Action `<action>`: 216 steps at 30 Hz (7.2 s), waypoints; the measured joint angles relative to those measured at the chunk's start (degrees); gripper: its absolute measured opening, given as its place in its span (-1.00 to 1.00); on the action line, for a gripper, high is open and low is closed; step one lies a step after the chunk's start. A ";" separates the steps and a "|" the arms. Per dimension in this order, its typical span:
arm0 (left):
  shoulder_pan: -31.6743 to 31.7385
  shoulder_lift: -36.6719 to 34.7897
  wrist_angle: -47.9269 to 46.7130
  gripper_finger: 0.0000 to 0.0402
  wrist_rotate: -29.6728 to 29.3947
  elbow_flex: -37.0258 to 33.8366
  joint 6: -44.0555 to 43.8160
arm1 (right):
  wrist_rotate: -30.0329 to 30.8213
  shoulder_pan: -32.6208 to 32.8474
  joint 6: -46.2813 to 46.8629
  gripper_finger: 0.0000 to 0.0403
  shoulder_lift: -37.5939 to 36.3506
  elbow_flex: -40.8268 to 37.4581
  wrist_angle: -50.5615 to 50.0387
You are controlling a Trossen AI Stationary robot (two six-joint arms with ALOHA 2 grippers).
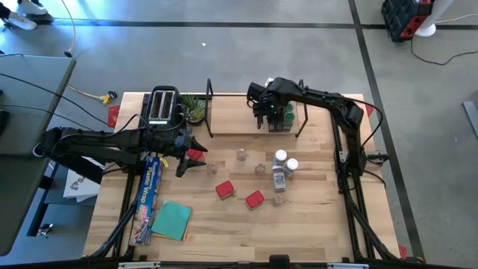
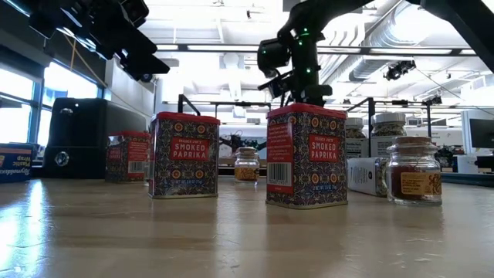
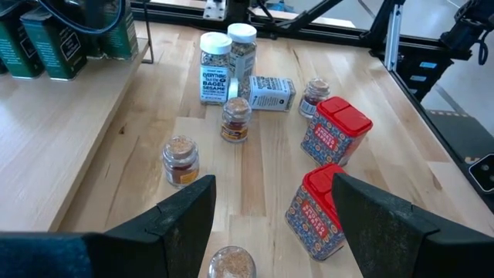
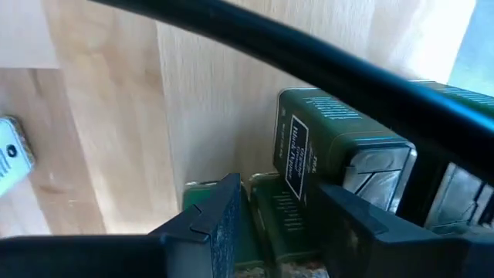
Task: Shelf spices
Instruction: Put the black seasoning can on the shelf aligned with the other black seasoning cans, then put the right brown seasoning bottle on the shelf
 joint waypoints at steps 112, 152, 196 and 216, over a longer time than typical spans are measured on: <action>0.26 -0.02 7.37 0.27 -3.93 -3.13 -1.03 | -10.99 26.58 33.73 0.18 -9.31 -34.99 41.44; 0.26 -0.02 7.78 0.27 -3.80 -3.08 -1.55 | -16.17 -10.94 8.33 -0.17 18.03 32.70 5.76; 0.28 -0.01 7.47 0.27 -3.59 -3.08 -1.68 | -10.93 -12.44 7.37 0.16 19.89 25.38 7.56; 0.28 -0.02 7.75 0.27 -3.12 -3.08 -1.79 | -11.17 -11.97 6.81 0.16 18.06 25.58 8.45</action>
